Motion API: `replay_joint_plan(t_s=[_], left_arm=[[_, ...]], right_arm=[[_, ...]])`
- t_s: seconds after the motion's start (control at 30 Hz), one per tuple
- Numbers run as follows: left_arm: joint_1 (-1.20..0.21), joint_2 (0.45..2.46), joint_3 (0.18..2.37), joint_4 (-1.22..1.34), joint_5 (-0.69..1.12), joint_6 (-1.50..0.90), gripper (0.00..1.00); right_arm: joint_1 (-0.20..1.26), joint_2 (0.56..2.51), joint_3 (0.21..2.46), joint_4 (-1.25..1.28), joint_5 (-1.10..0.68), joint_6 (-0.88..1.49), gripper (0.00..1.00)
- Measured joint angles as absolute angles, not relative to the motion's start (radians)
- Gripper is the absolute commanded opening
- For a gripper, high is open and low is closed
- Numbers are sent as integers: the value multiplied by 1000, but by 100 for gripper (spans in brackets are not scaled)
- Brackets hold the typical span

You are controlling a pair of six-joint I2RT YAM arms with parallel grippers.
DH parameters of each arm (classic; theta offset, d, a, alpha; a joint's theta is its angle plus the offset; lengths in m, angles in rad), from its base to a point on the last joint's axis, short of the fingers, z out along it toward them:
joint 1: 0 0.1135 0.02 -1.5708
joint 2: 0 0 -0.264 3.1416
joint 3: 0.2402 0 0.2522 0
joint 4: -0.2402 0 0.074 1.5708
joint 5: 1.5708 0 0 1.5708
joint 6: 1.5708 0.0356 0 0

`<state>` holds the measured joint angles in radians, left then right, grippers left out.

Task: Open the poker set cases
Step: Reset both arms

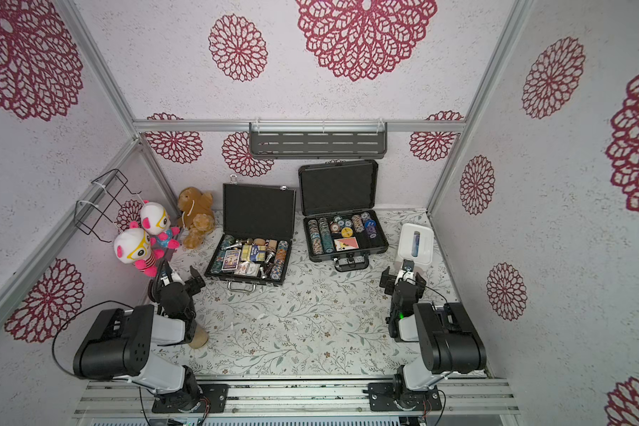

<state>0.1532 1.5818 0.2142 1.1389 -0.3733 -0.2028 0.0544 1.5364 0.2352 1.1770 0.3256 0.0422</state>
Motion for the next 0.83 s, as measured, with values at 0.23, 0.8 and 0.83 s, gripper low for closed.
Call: replay_joint_plan(t_s=[0.23, 0.8, 0.83], left_arm=[[145, 1556, 388, 992, -265, -197, 97], [111, 1555, 425, 889, -189, -141, 97], [111, 1555, 425, 887, -188, -141, 97]], right_arm=[[54, 1536, 235, 1177, 325, 42, 99], [54, 1537, 236, 1177, 325, 42, 99], [54, 1537, 235, 1177, 325, 42, 99]])
